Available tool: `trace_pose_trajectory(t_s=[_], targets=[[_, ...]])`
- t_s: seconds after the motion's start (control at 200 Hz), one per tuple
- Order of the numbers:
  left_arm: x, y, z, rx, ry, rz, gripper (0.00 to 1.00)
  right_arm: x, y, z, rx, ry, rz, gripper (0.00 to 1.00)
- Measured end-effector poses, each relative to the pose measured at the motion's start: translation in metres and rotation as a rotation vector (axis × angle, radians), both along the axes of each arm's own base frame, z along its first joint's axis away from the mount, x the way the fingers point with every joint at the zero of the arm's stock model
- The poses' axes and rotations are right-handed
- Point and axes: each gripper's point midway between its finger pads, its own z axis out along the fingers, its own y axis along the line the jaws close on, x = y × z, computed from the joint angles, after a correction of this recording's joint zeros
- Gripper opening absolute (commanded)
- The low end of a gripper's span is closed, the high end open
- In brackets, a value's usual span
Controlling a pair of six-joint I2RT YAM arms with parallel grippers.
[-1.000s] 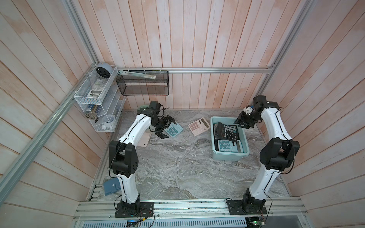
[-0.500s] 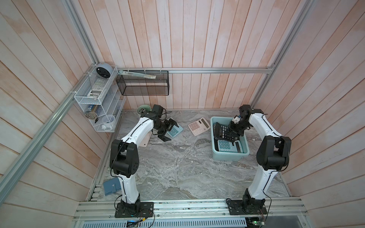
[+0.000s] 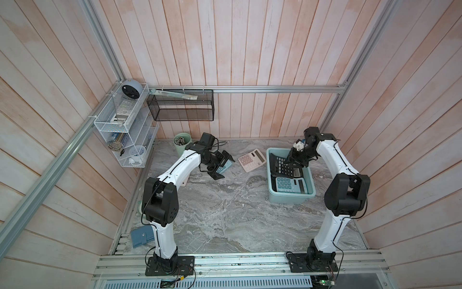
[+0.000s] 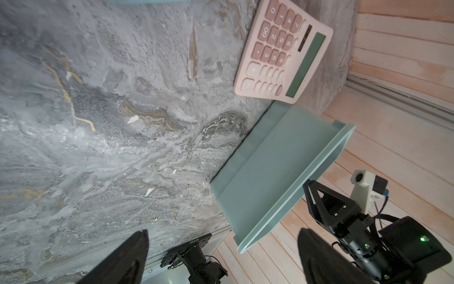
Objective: Put the calculator in the storage box
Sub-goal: Place the calculator in the storage box, then move the storage box to the center of the board.
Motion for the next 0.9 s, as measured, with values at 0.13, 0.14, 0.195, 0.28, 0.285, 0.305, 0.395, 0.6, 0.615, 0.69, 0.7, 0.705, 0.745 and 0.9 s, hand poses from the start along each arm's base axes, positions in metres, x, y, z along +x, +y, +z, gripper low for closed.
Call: trace_pose_trajectory(t_s=[0.13, 0.14, 0.195, 0.28, 0.285, 0.305, 0.395, 0.6, 0.615, 0.69, 0.7, 0.705, 0.745, 0.9], targets=[[-0.005, -0.015, 0.007, -0.014, -0.021, -0.038, 1.00, -0.006, -0.044, 0.023, -0.051, -0.043, -0.105, 0.45], [-0.005, -0.016, 0.007, -0.015, -0.022, -0.039, 1.00, -0.006, -0.047, 0.024, -0.055, -0.046, -0.112, 0.45], [-0.006, -0.018, 0.008, -0.015, -0.024, -0.045, 1.00, -0.010, -0.066, 0.032, -0.077, -0.062, -0.162, 0.45], [-0.006, -0.018, 0.007, -0.013, -0.026, -0.049, 1.00, -0.017, -0.088, 0.034, -0.098, -0.060, -0.221, 0.47], [-0.005, -0.018, 0.007, -0.013, -0.027, -0.049, 1.00, -0.017, -0.089, 0.034, -0.099, -0.059, -0.224, 0.47], [-0.005, -0.018, 0.008, -0.012, -0.030, -0.051, 1.00, -0.019, -0.093, 0.032, -0.102, -0.055, -0.233, 0.48], [-0.005, -0.017, 0.009, -0.006, -0.040, -0.060, 1.00, -0.025, -0.099, 0.022, -0.112, -0.022, -0.251, 0.48], [-0.008, -0.010, -0.002, 0.019, -0.021, -0.065, 1.00, -0.034, -0.094, -0.005, -0.105, 0.049, -0.215, 0.48], [-0.009, -0.009, -0.003, 0.020, -0.019, -0.064, 1.00, -0.034, -0.094, -0.006, -0.105, 0.053, -0.213, 0.48], [-0.007, -0.004, -0.004, 0.026, -0.018, -0.057, 1.00, -0.032, -0.095, -0.018, -0.107, 0.076, -0.193, 0.46], [-0.006, -0.003, -0.004, 0.026, -0.019, -0.056, 1.00, -0.032, -0.095, -0.019, -0.108, 0.078, -0.191, 0.46], [-0.006, -0.003, -0.004, 0.026, -0.019, -0.056, 1.00, -0.032, -0.095, -0.020, -0.107, 0.080, -0.190, 0.45], [-0.004, -0.001, -0.005, 0.028, -0.022, -0.052, 1.00, -0.031, -0.095, -0.026, -0.107, 0.092, -0.180, 0.43], [-0.001, 0.008, -0.008, 0.044, -0.029, -0.042, 1.00, -0.030, -0.087, -0.040, -0.089, 0.114, -0.119, 0.32]])
